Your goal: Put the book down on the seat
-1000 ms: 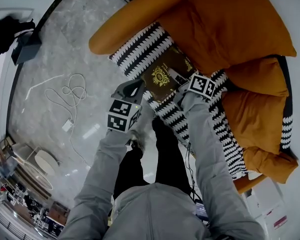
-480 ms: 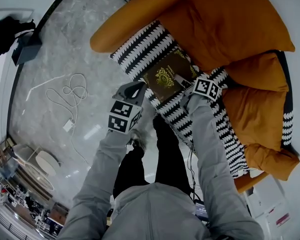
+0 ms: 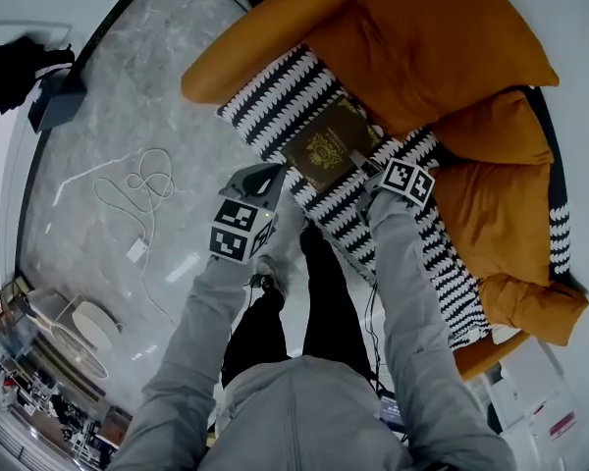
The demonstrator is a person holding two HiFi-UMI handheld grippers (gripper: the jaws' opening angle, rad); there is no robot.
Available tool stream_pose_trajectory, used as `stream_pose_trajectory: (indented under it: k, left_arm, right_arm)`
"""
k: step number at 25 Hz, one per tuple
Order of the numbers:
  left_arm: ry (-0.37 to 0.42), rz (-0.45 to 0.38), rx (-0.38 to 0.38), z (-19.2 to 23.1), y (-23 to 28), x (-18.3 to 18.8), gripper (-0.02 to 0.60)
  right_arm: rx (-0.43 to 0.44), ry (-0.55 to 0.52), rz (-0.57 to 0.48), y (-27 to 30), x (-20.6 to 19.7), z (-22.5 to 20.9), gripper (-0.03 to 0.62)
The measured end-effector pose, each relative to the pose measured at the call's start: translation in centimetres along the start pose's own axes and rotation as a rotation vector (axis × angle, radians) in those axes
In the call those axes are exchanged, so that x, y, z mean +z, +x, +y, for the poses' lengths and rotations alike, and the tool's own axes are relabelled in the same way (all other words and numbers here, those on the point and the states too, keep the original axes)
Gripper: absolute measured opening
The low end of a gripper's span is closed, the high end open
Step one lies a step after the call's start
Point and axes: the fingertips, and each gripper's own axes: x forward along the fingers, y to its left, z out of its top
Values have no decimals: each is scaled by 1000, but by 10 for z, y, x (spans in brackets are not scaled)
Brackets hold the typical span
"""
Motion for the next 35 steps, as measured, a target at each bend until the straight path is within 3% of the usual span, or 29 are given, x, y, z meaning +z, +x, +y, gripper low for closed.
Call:
stream_pose_trajectory:
  k: [5,13,23,31,35]
  left_arm:
    - [32,-25,1,-14,-24,11,25]
    - [78,-65,6,-39,-75,19,25]
    - [137,-136,2,-64,-141,25,25]
    - [186,-191,10,-78,-199,28,25]
    - [229,-219,15,-89,-228,31,25]
  right_arm:
    - [47,-87,-101,-37,8,38,296]
    - [38,-456,-196,-109,-12,109,295]
    - [-1,-743,-314,-198,-50,173,289]
    - [8,-896,-421,-268,-84,226,54]
    - [-9,-977,-460,-303,-98,244,37]
